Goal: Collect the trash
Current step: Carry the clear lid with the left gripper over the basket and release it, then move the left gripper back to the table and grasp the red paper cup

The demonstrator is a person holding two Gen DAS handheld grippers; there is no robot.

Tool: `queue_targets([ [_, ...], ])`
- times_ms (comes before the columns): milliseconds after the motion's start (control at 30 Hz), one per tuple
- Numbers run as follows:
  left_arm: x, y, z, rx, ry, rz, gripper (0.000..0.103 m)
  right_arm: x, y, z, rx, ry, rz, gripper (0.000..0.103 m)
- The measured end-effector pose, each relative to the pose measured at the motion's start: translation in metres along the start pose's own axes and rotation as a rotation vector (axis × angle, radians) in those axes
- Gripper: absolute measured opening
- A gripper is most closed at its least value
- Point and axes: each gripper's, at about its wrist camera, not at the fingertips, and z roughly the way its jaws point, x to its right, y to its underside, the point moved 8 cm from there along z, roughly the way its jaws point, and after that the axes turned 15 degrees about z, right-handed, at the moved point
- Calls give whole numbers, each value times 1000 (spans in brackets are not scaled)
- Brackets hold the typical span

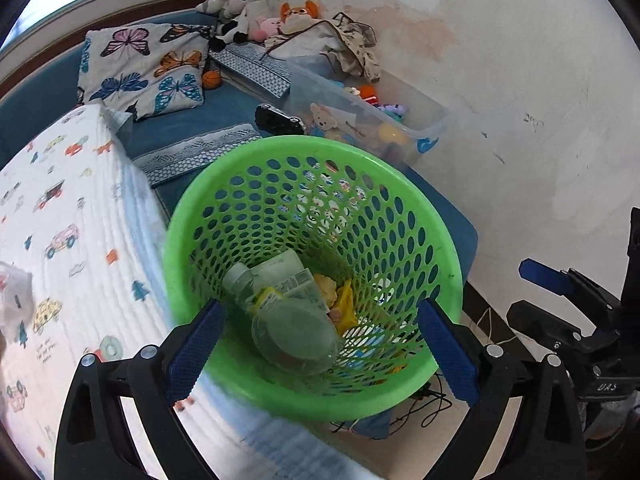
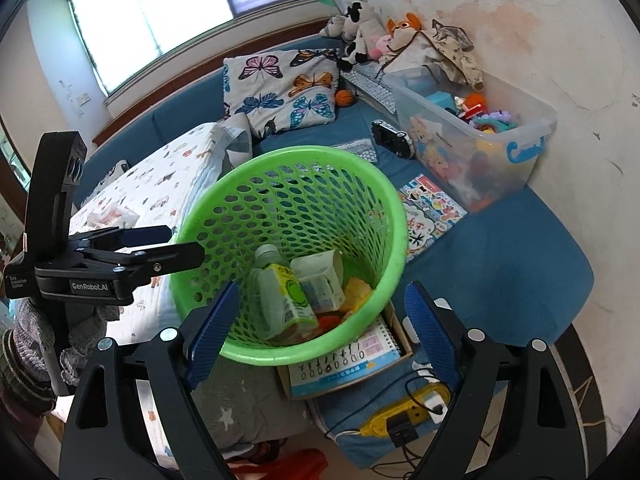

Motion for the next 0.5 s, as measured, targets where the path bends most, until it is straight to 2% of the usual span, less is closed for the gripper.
queue_targets([
  [500,-39,47,-64,62,-111,-42,94,-51,11,9,-27,-44,-87,85],
])
